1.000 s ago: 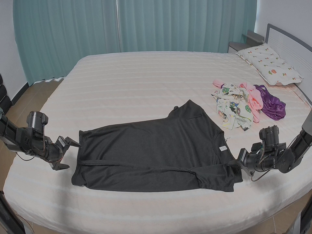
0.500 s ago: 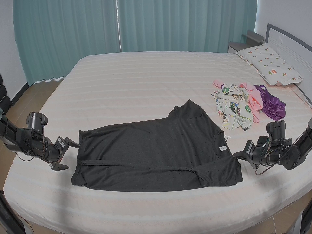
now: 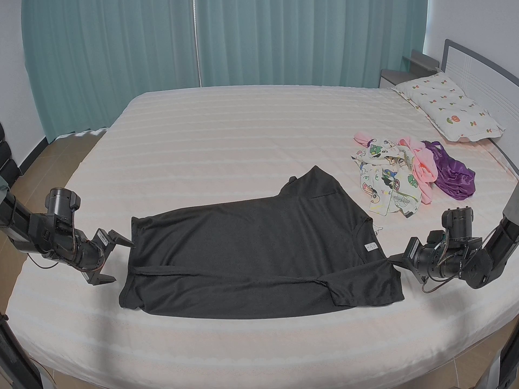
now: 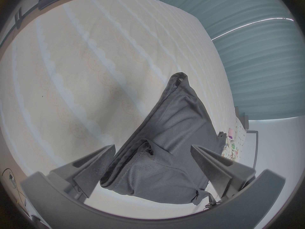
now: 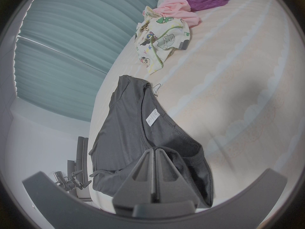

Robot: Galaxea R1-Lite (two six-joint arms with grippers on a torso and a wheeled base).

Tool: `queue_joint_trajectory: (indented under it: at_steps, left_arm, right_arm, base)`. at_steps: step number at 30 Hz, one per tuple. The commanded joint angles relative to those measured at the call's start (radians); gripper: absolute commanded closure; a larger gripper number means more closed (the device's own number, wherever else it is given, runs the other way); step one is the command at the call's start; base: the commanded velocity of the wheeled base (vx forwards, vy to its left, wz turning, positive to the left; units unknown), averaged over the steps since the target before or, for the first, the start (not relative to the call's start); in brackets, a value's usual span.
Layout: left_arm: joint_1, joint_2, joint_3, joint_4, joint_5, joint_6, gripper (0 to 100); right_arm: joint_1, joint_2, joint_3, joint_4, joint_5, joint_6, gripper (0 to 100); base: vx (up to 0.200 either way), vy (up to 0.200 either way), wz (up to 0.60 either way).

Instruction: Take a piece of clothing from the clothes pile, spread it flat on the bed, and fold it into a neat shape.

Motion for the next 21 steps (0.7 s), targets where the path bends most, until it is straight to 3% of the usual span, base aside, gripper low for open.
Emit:
queue_joint_trajectory:
  at_steps: [1,10,21]
  left_arm:
    - [0.000,0.010,-0.005,-0.001,-0.020,0.000,0]
    - [-0.033,0.028,-0.045,-0.027,-0.054,-0.088,0]
    - [-0.085,0.030,-0.020,-0.034,-0.043,-0.103,0]
  right_arm:
    - [0.004,0.009,0.007,-0.002,0.002,-0.001,100]
    - [0.012,0.008,0.007,-0.003,0.002,0.001,100]
    - [0.012,0.006,0.007,-0.003,0.000,0.001,100]
  base:
    - [0.000,0.000,0.00]
    - [0.000,0.000,0.00]
    - [0.000,0.000,0.00]
